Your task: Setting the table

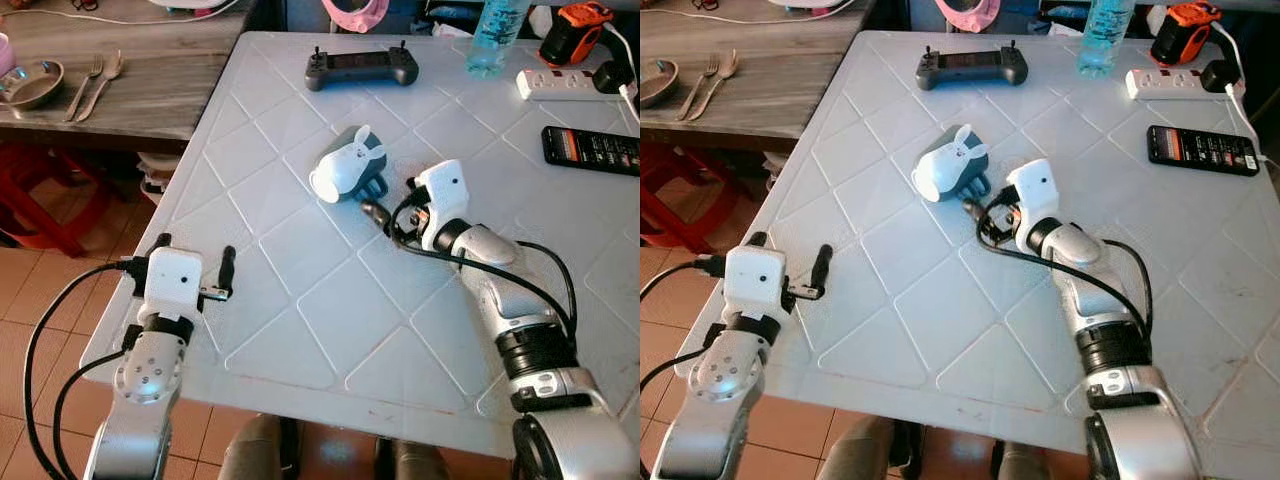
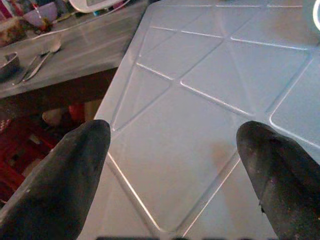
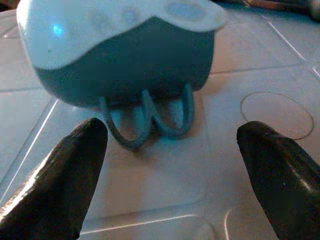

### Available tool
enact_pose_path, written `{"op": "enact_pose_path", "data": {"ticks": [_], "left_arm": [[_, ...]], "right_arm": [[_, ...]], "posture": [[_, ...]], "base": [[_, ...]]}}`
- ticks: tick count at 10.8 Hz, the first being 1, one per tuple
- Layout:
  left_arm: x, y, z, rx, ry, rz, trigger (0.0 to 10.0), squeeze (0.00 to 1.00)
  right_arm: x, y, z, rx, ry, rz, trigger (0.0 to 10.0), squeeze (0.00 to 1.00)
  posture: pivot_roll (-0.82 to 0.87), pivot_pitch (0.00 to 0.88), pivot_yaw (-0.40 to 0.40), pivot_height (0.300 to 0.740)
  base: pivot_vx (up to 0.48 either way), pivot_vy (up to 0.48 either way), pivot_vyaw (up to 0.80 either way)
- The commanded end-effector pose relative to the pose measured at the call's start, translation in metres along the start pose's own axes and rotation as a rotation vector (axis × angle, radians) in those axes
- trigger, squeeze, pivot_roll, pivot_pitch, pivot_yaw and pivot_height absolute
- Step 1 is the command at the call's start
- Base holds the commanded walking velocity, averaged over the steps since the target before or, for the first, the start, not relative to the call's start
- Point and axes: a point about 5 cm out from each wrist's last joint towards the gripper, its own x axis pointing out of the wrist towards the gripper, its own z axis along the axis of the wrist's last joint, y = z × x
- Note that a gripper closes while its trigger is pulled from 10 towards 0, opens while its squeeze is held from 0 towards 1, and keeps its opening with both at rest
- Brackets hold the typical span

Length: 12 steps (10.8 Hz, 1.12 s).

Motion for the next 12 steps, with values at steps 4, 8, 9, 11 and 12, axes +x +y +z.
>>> {"op": "enact_pose_path", "data": {"ticks": [4,8,9,11,12], "left_arm": [[-0.004,0.001,-0.001,0.011,0.02,0.001,10.0,0.0],[-0.006,0.0,-0.001,0.011,0.029,-0.001,10.0,0.0],[-0.006,-0.001,-0.001,0.009,0.03,-0.004,10.0,0.0],[-0.007,-0.002,-0.001,0.005,0.03,-0.006,10.0,0.0],[-0.007,-0.002,-0.001,0.003,0.031,-0.005,10.0,0.0]], "right_arm": [[0.004,-0.013,0.008,-0.141,-0.003,0.025,4.8,0.0],[0.012,0.012,0.021,-0.3,-0.075,0.245,10.0,0.0],[0.013,0.012,0.021,-0.293,-0.073,0.254,10.0,0.0],[0.016,0.011,0.019,-0.31,-0.034,0.296,10.0,0.0],[0.016,0.01,0.017,-0.322,-0.016,0.295,10.0,0.0]], "posture": [[0.14,0.216,0.097,0.74],[0.15,0.226,0.098,0.74],[0.14,0.227,0.099,0.74],[0.14,0.231,0.093,0.74],[0.15,0.232,0.09,0.74]], "base": [[0.0,0.0,0.0],[0.0,0.0,0.0],[0.0,0.0,0.0],[0.0,0.0,0.0],[0.0,0.0,0.0]]}}
